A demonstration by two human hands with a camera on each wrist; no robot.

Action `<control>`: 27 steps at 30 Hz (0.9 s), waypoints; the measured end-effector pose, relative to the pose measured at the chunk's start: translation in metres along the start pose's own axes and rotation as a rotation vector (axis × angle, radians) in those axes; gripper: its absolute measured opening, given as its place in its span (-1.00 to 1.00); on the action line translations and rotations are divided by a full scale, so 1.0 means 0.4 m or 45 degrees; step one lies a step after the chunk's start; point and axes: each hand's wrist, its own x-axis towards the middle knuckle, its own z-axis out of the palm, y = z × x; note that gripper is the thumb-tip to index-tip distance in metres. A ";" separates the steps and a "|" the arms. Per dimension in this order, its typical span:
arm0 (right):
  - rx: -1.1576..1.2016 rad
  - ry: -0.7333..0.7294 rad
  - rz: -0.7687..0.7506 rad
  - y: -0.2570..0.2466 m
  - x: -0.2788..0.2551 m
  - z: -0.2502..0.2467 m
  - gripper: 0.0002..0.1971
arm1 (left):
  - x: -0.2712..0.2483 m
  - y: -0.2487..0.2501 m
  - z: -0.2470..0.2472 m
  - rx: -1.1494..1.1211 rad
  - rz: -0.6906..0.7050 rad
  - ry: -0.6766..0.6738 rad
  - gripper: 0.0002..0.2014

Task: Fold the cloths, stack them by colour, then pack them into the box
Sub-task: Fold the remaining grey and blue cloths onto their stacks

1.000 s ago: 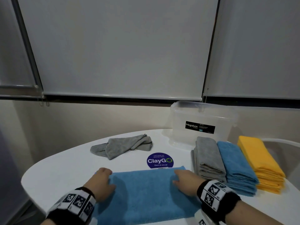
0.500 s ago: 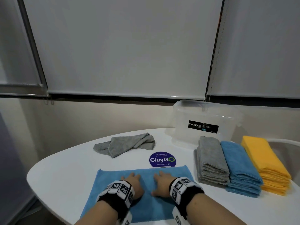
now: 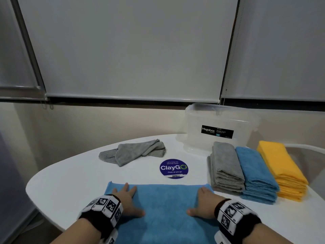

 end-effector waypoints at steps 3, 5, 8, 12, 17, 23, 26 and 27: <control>0.049 -0.059 0.017 0.053 -0.058 0.020 0.28 | -0.034 0.039 0.018 0.054 0.055 0.008 0.06; 0.072 -0.036 0.039 0.086 -0.084 0.019 0.27 | -0.038 0.067 0.027 0.065 0.081 0.018 0.06; 0.060 0.014 0.034 0.115 -0.109 0.016 0.01 | -0.037 0.106 0.032 0.066 0.094 0.060 0.06; 0.057 0.054 -0.008 0.132 -0.146 -0.004 -0.24 | -0.064 0.136 0.033 0.093 0.152 0.166 -0.09; -0.041 0.359 -0.105 0.087 -0.190 0.015 -0.85 | -0.131 0.201 0.078 0.058 0.376 0.267 -0.27; -0.057 0.225 -0.294 -0.058 -0.202 0.110 -0.67 | -0.206 0.291 0.112 0.184 0.563 0.184 -0.39; -0.089 0.208 -0.218 -0.042 -0.209 0.117 -0.54 | -0.219 0.265 0.113 0.219 0.461 0.078 -0.31; -0.098 0.203 -0.196 -0.028 -0.214 0.115 -0.51 | -0.222 0.258 0.112 0.206 0.431 0.060 -0.29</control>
